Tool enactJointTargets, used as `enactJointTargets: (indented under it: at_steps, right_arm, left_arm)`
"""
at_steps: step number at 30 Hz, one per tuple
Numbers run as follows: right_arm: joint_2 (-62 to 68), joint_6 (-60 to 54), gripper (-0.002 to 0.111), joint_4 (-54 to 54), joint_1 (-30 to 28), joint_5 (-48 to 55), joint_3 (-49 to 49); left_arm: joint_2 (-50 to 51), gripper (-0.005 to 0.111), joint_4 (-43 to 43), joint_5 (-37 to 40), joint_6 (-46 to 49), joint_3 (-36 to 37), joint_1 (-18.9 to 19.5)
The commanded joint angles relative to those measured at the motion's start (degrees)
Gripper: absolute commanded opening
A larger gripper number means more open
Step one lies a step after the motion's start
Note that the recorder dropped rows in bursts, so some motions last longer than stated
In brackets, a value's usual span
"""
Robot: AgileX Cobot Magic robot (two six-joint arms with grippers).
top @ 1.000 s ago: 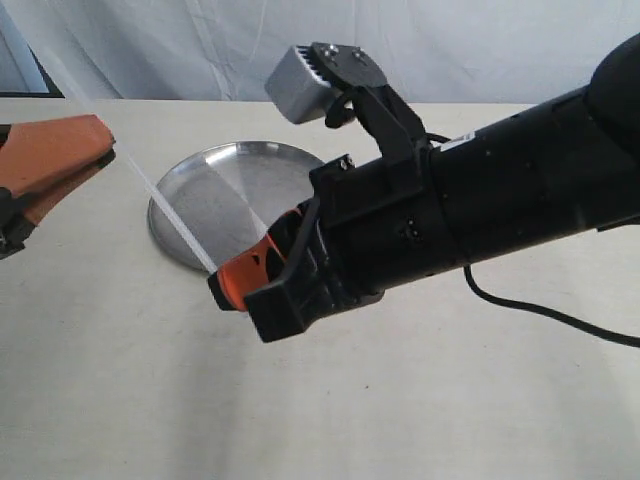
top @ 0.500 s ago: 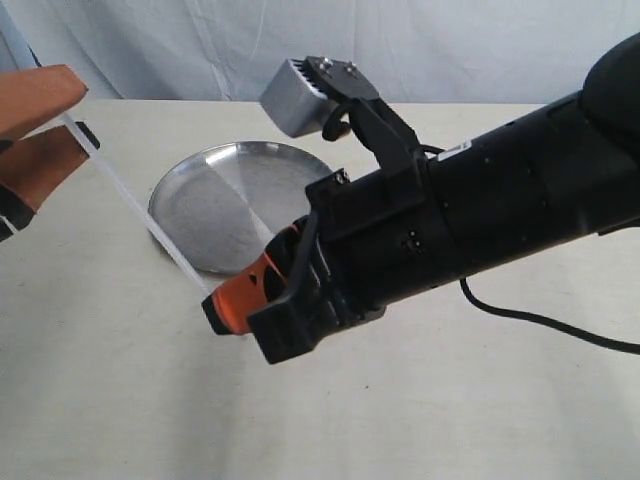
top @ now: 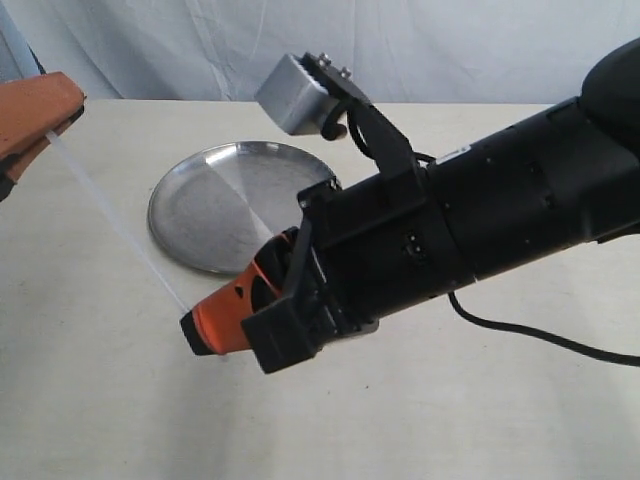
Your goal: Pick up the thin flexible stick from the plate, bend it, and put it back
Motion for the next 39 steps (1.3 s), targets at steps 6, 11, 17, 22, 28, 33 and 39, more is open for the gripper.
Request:
enactJointTargets:
  at_steps: [6,11,17,22,28,33,39]
  right_arm:
    - [-0.4,-1.6,-0.001,5.0,0.0,3.5,-3.4]
    - [-1.8,-1.3,-0.001,0.5,0.0,-4.0,-5.5]
    - [-2.0,5.5,-0.001,-11.9,0.0,-15.2,-6.0]
    - [0.1,12.2,-0.001,-18.5,0.1,-13.5,-6.0]
    - [1.2,9.0,-0.001,-12.2,4.9,-11.5,-6.0]
    - [-0.6,3.1,-0.001,-3.3,6.4,-12.4,-6.0]
    - [-6.1,3.1,-0.001,-3.6,6.4,-16.1,-6.0]
  left_arm:
    - [0.1,0.000,11.8,0.1,8.1,-0.1,0.0]
    - [0.1,0.000,13.6,-2.1,8.1,-0.1,0.0]
    - [0.1,0.000,6.2,-8.5,7.1,-0.1,-0.6]
    - [0.1,0.000,0.3,-8.5,7.1,-2.5,-3.5]
    - [0.1,0.000,2.8,-1.5,7.7,-9.5,-6.5]
    - [0.1,0.000,15.4,9.9,7.5,-11.7,-9.3]
    - [0.1,0.000,21.2,11.8,4.9,-11.7,-12.8]
